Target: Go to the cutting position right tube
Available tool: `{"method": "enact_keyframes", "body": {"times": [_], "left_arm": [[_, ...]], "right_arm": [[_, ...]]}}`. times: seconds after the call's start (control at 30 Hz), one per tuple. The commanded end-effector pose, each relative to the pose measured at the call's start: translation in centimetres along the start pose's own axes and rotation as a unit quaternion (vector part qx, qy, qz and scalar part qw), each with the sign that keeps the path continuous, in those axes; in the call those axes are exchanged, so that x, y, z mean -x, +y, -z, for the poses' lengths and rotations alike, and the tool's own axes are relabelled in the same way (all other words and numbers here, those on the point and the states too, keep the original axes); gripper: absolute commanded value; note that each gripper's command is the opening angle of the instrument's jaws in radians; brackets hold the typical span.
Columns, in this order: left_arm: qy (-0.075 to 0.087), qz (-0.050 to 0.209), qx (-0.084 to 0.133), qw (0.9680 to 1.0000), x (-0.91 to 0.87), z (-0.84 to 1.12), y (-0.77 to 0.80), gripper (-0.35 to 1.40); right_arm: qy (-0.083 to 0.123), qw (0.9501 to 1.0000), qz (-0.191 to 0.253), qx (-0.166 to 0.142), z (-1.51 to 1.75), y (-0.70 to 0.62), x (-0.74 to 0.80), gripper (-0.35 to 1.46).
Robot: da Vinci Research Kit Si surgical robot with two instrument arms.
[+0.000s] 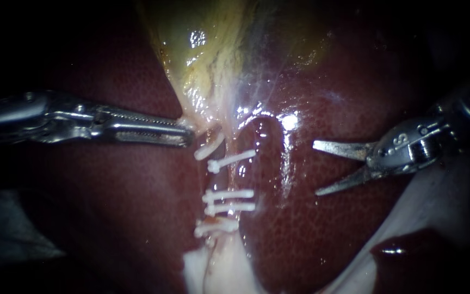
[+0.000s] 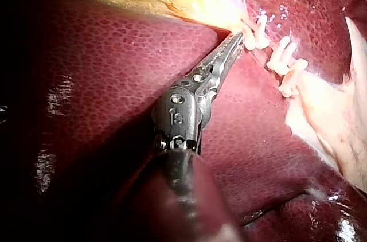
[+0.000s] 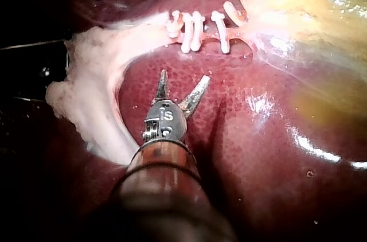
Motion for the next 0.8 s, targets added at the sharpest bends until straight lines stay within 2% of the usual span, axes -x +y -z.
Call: {"method": "enact_keyframes", "body": {"times": [0.03, 0.13, 0.23, 0.4, 0.57, 0.8], "left_arm": [[0.000, 0.000, 0.001, 1.0000, -0.02, 0.03, 0.01, -0.35], [-0.002, 0.002, 0.007, 1.0000, -0.08, 0.16, 0.01, -0.35], [-0.002, 0.005, 0.002, 1.0000, -0.19, 0.38, 0.04, -0.35], [0.014, 0.011, -0.001, 0.9998, -0.37, 0.71, 0.15, -0.35], [0.021, 0.004, -0.003, 0.9998, -0.50, 0.83, 0.23, -0.35], [0.024, 0.002, -0.003, 0.9997, -0.51, 0.87, 0.24, -0.35]], "right_arm": [[0.000, 1.0000, 0.000, 0.000, 0.00, 0.00, 0.00, 1.43], [0.000, 1.0000, 0.000, 0.000, 0.00, 0.00, 0.00, 1.43], [0.000, 1.0000, 0.000, 0.000, 0.00, 0.00, 0.00, 1.43], [0.001, 1.0000, 0.000, -0.002, 0.00, 0.00, 0.00, 1.43], [0.002, 1.0000, 0.000, -0.004, -0.01, 0.00, -0.01, 1.43], [0.015, 0.9995, 0.000, -0.027, -0.11, -0.05, -0.08, 1.43]]}}
